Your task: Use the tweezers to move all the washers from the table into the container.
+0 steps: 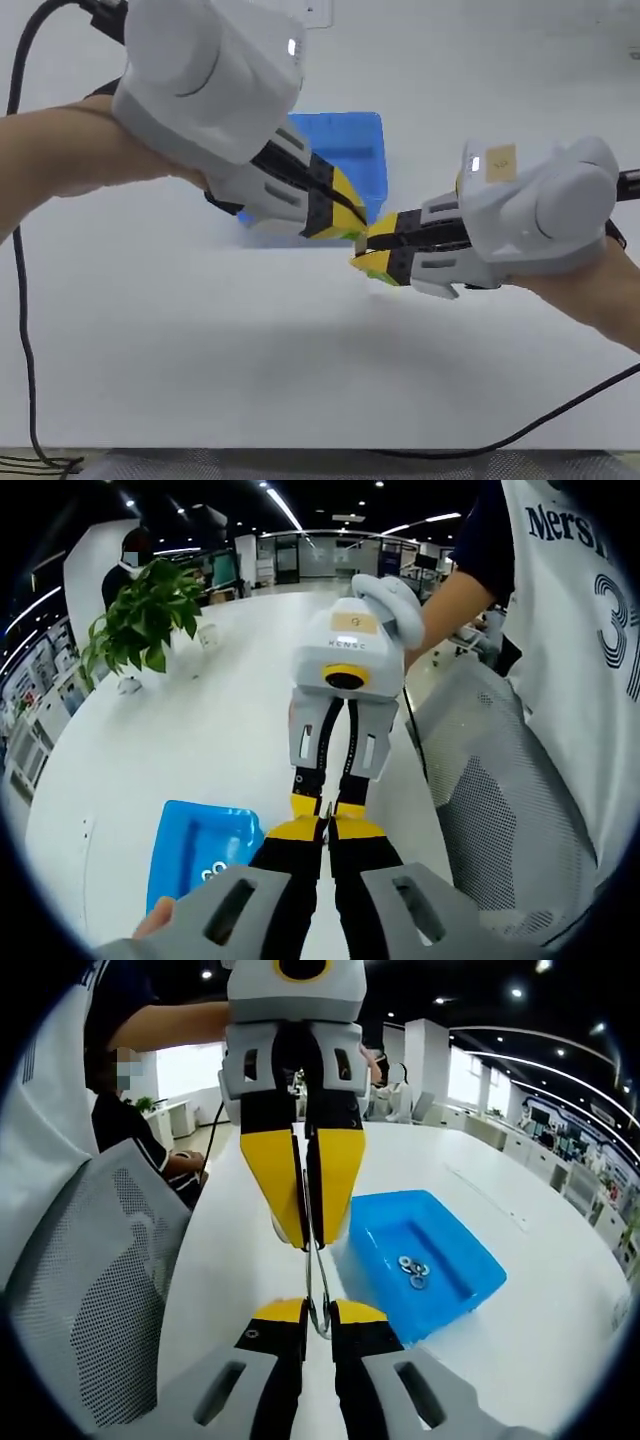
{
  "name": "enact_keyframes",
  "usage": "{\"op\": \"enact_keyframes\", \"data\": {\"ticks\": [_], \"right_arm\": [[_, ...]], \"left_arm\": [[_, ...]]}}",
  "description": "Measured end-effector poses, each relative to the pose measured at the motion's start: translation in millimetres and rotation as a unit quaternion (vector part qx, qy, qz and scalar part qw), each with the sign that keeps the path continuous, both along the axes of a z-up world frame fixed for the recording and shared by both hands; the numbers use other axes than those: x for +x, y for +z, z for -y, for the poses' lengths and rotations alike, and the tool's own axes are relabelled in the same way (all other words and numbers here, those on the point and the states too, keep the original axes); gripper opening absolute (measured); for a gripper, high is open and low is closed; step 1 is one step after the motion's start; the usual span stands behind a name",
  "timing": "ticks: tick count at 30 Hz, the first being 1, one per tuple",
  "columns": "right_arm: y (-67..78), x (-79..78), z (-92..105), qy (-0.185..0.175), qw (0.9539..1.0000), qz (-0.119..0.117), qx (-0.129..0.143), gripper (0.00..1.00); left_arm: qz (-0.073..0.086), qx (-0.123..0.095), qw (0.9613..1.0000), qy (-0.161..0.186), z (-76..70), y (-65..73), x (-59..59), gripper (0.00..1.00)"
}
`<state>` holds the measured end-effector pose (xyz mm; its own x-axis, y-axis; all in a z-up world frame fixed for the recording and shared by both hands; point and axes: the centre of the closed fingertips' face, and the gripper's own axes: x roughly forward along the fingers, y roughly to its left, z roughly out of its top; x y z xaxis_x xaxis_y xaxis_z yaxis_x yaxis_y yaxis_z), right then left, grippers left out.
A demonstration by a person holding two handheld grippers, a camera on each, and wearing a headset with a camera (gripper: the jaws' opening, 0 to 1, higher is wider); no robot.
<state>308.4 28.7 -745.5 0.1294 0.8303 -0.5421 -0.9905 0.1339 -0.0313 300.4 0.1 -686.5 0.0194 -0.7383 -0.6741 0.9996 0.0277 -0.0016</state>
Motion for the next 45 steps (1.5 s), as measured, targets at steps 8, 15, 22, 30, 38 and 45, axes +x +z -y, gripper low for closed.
{"op": "enact_keyframes", "data": {"ticks": [8,15,22,30,38,45], "right_arm": [[28.1,4.6,-18.4,0.017,0.9994,0.03,0.005,0.1],[45.5,12.2,-35.2,0.03,0.998,0.055,0.009,0.1],[57.7,26.1,-47.9,0.033,0.9971,0.066,0.019,0.1],[50.9,51.1,-58.0,0.038,0.9965,0.074,0.012,0.1],[34.2,75.8,-59.0,0.033,0.9974,0.063,0.008,0.1],[0.8,94.3,-57.1,0.037,0.998,0.05,-0.013,0.1]], "left_arm": [[0.026,0.001,0.9996,0.006,-27.0,19.4,5.4,0.06],[0.04,0.005,0.9991,0.016,-44.3,38.8,12.1,0.06],[0.057,0.013,0.9981,0.019,-55.8,51.4,25.9,0.06],[0.058,0.018,0.9977,0.031,-64.4,44.3,52.6,0.06],[0.051,0.018,0.9977,0.041,-66.9,25.8,79.5,0.06],[0.032,0.019,0.998,0.052,-64.5,-7.3,100.0,0.07]]}}
